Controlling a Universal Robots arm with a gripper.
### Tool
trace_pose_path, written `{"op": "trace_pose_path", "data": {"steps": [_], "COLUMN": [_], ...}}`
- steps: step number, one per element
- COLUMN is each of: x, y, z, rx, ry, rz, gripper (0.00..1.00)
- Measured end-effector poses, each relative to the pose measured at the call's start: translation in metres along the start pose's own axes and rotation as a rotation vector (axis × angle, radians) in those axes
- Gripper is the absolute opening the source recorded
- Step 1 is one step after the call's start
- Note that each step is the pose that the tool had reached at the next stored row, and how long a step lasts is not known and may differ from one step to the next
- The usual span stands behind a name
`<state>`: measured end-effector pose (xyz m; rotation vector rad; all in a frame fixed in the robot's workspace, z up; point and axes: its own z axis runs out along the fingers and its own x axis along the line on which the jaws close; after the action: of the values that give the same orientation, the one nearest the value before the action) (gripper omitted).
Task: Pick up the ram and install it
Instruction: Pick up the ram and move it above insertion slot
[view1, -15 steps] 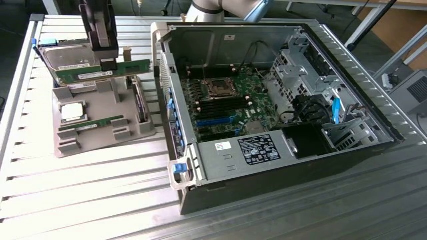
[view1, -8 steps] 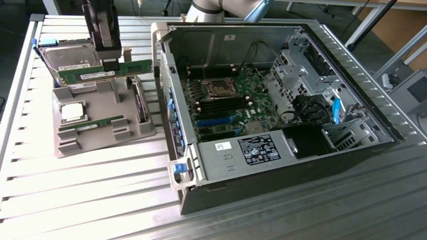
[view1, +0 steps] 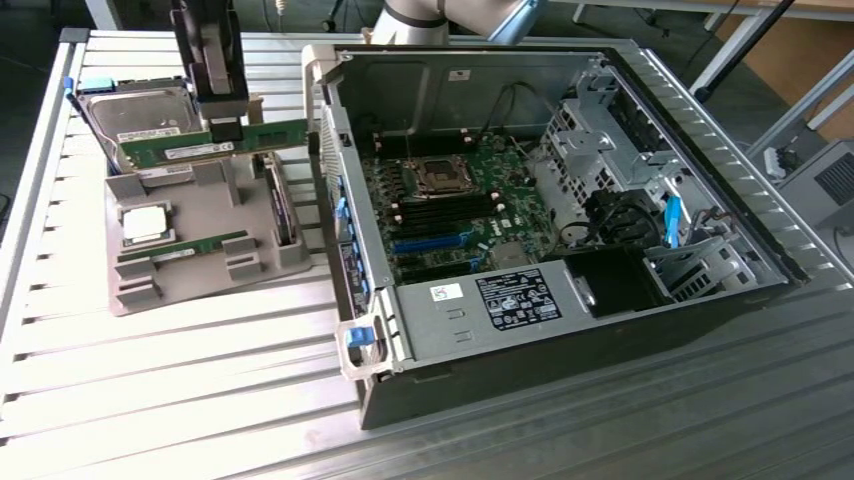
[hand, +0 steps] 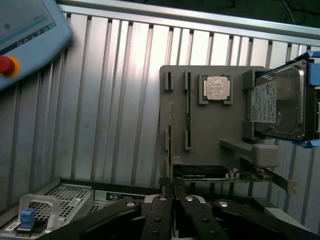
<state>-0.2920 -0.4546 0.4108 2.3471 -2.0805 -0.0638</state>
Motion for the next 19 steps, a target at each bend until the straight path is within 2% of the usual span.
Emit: {"op": "trace_pose_path", "data": {"steps": [19], "x": [0.0007], "y": [-0.0058], "z": [-0.0002], "rx": [-0.0005], "ry": [0.0036], "rz": [0.000], "gripper": [0.11]}}
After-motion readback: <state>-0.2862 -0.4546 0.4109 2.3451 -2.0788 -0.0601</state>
